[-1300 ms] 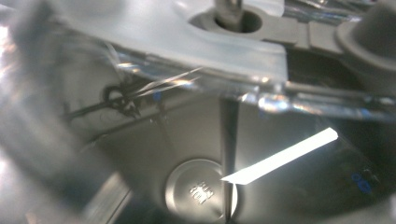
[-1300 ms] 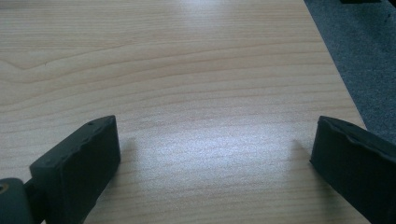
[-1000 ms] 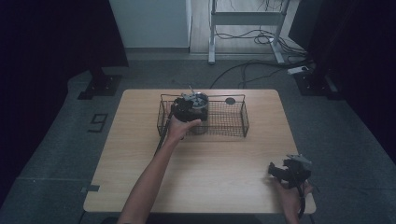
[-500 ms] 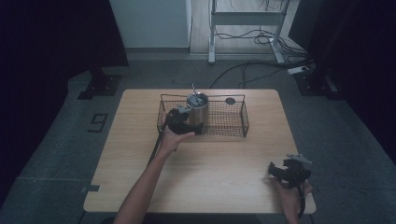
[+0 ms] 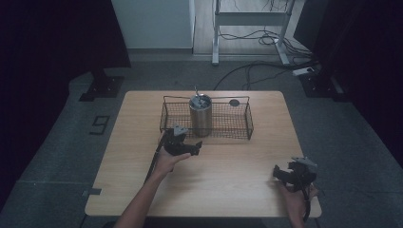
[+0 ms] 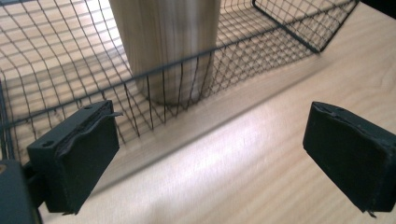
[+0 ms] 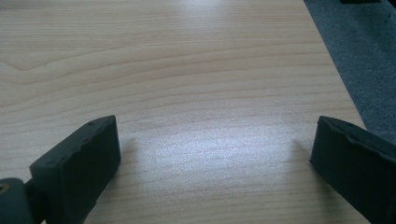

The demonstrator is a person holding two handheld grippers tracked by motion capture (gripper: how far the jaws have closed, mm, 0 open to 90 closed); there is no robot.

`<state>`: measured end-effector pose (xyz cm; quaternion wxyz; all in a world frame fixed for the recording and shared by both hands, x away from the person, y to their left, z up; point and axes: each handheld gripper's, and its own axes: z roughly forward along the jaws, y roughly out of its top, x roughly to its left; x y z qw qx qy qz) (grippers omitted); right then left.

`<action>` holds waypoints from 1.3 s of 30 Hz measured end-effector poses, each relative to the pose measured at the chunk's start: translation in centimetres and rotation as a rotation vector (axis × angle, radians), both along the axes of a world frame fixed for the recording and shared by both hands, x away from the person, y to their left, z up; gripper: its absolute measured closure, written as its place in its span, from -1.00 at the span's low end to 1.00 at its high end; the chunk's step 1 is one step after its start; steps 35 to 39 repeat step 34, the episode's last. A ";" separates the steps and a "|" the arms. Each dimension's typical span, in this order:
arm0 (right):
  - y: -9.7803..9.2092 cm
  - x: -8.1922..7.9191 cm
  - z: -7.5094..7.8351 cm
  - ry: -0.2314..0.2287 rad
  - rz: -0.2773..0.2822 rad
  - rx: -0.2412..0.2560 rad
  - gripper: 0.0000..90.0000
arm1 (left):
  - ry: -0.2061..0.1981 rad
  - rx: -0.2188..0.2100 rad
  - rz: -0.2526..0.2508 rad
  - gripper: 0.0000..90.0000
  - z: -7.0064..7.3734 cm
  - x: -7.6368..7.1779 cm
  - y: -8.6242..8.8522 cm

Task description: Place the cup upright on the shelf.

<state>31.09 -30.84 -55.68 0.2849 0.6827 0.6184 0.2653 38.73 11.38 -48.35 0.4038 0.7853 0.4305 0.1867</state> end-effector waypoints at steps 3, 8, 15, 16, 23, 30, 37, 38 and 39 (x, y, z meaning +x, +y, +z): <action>0.0 0.0 0.0 0.000 0.000 0.000 -0.97 | 0.001 0.000 0.003 -0.88 -0.3 -1.1 0.7; 0.0 0.0 0.0 0.000 0.000 0.000 -0.97 | 0.007 0.003 -0.002 -0.82 -1.2 -3.0 1.9; 0.0 0.0 0.0 0.000 0.001 0.000 -0.97 | 0.028 -0.009 0.009 -0.80 -2.6 -5.4 3.3; 0.0 0.0 0.0 0.000 0.001 0.000 -0.97 | 0.029 -0.013 0.010 -0.80 -2.7 -5.6 3.6; 0.0 0.0 0.0 0.000 0.001 0.001 -0.97 | 0.053 -0.006 0.035 -0.79 -3.5 -6.2 4.6; 0.0 0.0 0.0 0.000 0.001 0.000 -0.96 | 0.053 -0.028 0.062 -0.73 -4.0 -6.8 5.4; 0.0 0.0 0.0 0.000 0.001 0.001 -0.97 | 0.064 -0.018 0.060 -0.72 -4.3 -6.8 5.3; 0.0 0.0 0.0 0.000 0.001 0.001 -0.97 | 0.064 -0.018 0.060 -0.72 -4.3 -6.8 5.3; 0.0 0.0 0.0 0.000 0.001 0.001 -0.97 | 0.064 -0.018 0.060 -0.72 -4.3 -6.8 5.3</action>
